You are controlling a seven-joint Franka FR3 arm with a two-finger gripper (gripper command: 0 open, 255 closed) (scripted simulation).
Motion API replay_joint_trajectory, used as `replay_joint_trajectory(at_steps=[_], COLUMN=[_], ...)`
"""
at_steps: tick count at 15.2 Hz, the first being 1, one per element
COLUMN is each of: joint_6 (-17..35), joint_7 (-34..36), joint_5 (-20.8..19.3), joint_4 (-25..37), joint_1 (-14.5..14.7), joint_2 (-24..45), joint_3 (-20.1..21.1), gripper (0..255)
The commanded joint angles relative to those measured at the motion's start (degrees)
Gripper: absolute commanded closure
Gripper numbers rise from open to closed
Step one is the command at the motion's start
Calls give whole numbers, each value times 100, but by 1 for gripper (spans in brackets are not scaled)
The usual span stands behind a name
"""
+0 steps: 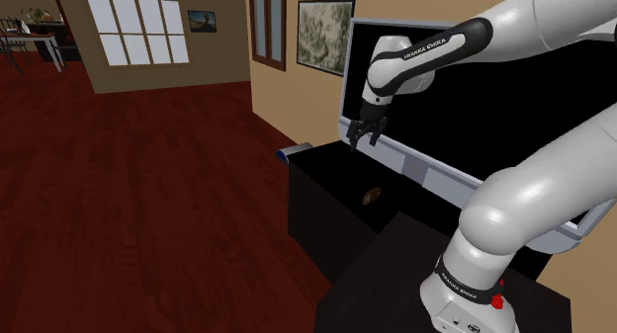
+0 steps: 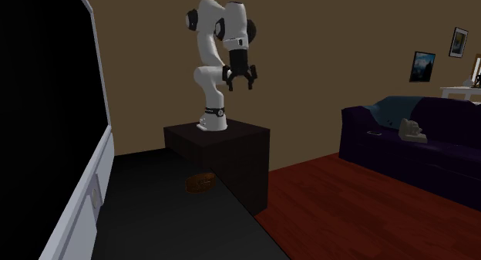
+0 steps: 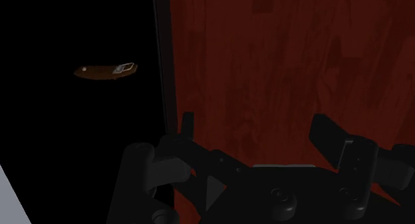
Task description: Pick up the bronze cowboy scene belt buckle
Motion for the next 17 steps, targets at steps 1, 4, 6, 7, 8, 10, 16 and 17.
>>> replay_joint_trajectory(at_steps=[1, 4, 6, 7, 8, 10, 16, 17], joint_6=[364, 871, 1196, 1354, 1509, 1804, 2556, 2659], joint_7=[-15, -59, -105, -135, -170, -258, -661, -738], joint_5=[-16, 0, 43, 77, 121, 239, 834, 951], joint_4=[-25, -16, 24, 53, 89, 180, 603, 695], joint_1=[-54, -122, -159, -176, -192, -224, -417, -476], joint_2=[372, 952, 1361, 1572, 1786, 2224, 3581, 3808], joint_3=[-100, -251, -352, -401, -448, -537, -651, -637], gripper=[0, 0, 0, 0, 0, 0, 0, 0])
